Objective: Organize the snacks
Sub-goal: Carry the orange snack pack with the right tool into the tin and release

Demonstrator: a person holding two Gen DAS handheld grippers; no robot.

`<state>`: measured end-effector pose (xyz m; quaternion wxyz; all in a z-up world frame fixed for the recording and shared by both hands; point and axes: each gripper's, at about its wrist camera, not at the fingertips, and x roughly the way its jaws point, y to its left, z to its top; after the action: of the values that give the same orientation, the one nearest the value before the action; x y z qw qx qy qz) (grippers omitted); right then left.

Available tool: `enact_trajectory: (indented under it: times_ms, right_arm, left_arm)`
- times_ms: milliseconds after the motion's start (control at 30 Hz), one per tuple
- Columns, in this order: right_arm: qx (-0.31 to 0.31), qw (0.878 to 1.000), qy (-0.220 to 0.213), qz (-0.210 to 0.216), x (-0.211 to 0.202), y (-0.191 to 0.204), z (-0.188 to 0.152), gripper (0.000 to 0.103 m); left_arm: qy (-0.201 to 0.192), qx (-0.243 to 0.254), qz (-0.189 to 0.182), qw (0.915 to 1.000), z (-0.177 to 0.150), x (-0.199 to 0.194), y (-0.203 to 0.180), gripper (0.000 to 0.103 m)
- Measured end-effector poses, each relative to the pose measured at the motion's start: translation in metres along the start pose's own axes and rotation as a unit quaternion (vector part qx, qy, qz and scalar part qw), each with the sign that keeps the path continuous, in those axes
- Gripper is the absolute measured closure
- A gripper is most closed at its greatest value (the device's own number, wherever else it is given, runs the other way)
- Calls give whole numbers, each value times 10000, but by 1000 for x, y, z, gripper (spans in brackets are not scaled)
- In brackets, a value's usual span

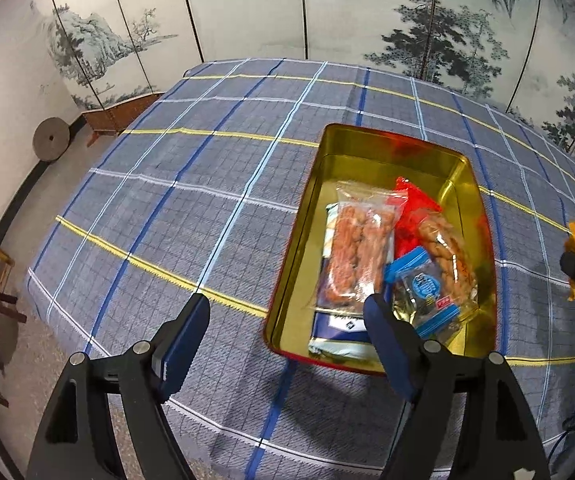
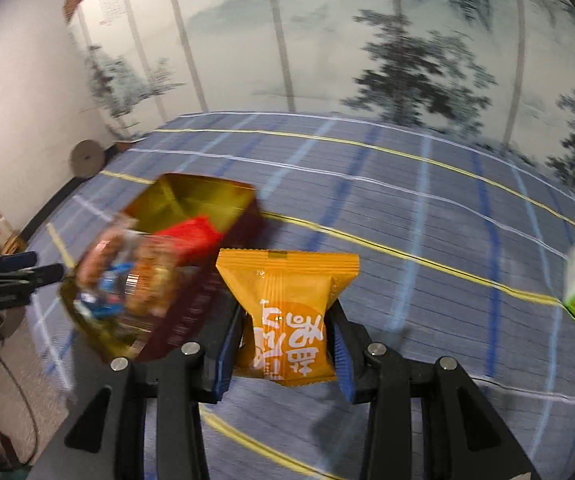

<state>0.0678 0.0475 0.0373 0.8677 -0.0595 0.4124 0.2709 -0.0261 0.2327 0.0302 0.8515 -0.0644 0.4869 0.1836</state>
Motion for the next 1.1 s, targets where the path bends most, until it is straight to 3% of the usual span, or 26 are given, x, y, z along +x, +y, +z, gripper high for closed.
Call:
enact_trajectory:
  times_ms: [433,1100]
  right_arm:
    - [-562,9972,156,473,22,79,16,62]
    - [-771,9945,517,492,69,113,21,62]
  left_arm:
    - [39,-154,149,9998,-9,-1,30,22]
    - [136,-477,346,9982,-17,-3,64,21]
